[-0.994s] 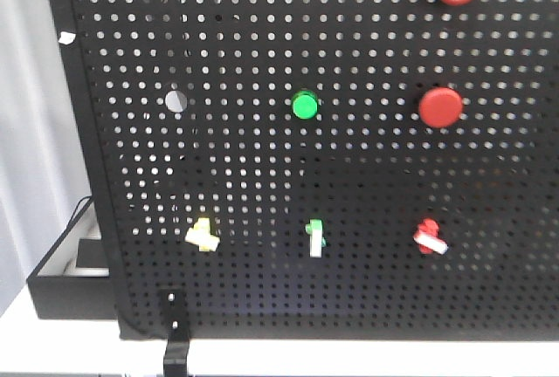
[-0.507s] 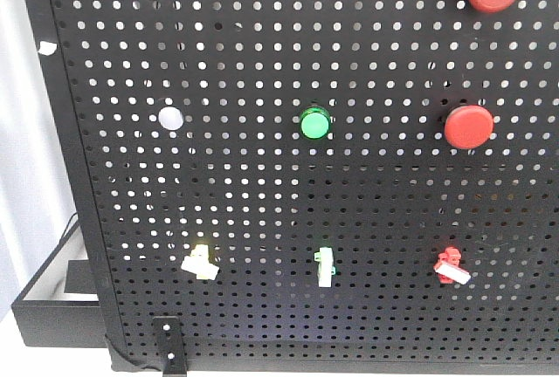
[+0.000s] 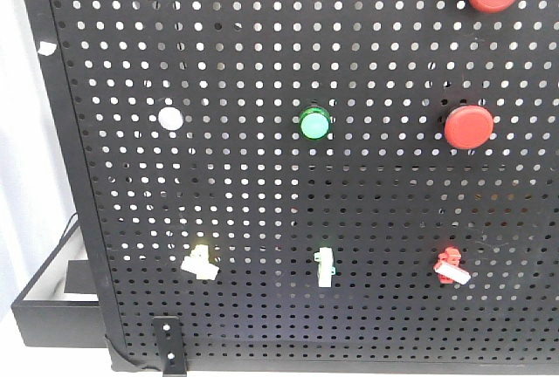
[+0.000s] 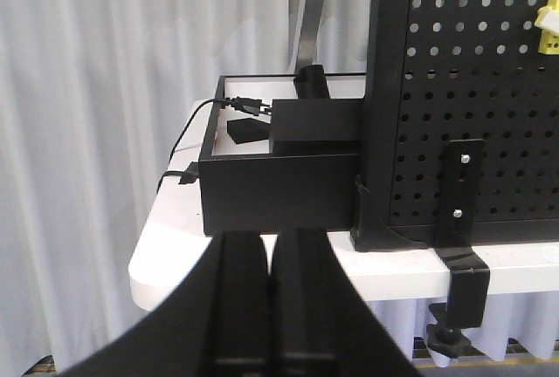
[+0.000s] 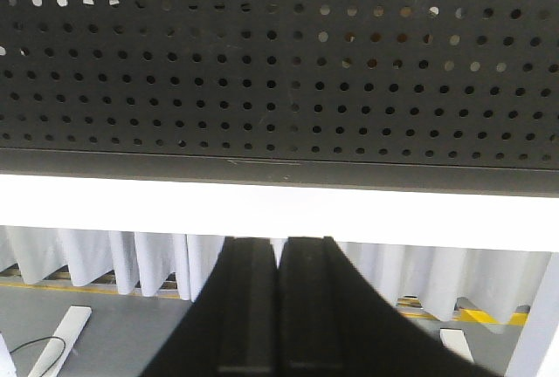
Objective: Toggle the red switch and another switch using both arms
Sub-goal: 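Raise the left gripper toward the yellow toggle switch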
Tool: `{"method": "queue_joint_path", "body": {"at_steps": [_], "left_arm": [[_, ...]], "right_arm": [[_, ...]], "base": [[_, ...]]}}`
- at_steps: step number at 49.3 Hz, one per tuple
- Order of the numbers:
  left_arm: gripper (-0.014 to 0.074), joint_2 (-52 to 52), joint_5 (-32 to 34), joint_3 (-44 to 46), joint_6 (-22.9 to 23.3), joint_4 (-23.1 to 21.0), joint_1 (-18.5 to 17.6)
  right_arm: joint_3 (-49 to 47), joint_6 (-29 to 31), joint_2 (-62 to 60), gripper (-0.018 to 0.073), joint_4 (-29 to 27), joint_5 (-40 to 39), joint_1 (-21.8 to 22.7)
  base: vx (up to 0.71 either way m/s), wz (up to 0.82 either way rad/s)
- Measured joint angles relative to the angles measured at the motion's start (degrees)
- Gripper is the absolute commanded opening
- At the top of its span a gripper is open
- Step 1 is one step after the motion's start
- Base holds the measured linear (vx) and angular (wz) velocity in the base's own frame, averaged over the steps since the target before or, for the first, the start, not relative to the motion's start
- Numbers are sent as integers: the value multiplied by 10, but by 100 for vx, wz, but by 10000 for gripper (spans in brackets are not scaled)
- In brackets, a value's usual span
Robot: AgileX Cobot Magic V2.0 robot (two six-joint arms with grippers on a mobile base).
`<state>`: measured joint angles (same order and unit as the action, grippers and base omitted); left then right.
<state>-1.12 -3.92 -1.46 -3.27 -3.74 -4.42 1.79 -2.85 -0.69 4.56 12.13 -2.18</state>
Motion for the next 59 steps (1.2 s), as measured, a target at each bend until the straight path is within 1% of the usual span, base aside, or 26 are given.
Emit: {"method": "queue_joint_path", "body": {"at_steps": [6,11,13,16,20,22,24,26,28,31,33,35,38,43,46,48,55,59], "left_arm": [[-6,0,7,0,0,0,0],[-6,0,39,0,0,0,0],[-6,0,72,0,0,0,0],[-6,0,139,0,4,-4,0],[-6,0,219,0,24,-31,0],[-6,0,231,6,38,-44,0],[-6,0,221,18,46,-53,0],[-6,3,197,43,51,-55,0],[-6,17,161,86,52,-45,0],[-6,53,114,154,51,-18,0],[-6,85,75,203,49,4,0],[-6,137,34,271,49,29,0],[-6,194,-4,346,47,47,0],[-6,297,-64,448,47,54,0],[-6,349,-88,486,48,49,0],[-6,379,-97,509,49,37,0],[-6,449,-106,533,47,-31,0],[-6,477,-114,533,24,-68,-1]], "right_arm": [[0,0,0,-6,0,0,0],[0,0,0,-6,0,0,0],[0,0,0,-6,0,0,0],[0,0,0,-6,0,0,0],[0,0,0,-6,0,0,0],[0,0,0,-6,0,0,0],[0,0,0,-6,0,0,0],[0,0,0,-6,0,0,0],[0,0,0,-6,0,0,0],[0,0,0,-6,0,0,0],[0,0,0,-6,0,0,0],[0,0,0,-6,0,0,0],[0,0,0,-6,0,0,0],[0,0,0,-6,0,0,0],[0,0,0,-6,0,0,0],[0,0,0,-6,0,0,0],[0,0,0,-6,0,0,0],[0,0,0,-6,0,0,0]], "base": [[0,0],[0,0],[0,0],[0,0],[0,0],[0,0],[0,0],[0,0],[0,0],[0,0],[0,0],[0,0],[0,0],[0,0],[0,0],[0,0],[0,0],[0,0]]}}
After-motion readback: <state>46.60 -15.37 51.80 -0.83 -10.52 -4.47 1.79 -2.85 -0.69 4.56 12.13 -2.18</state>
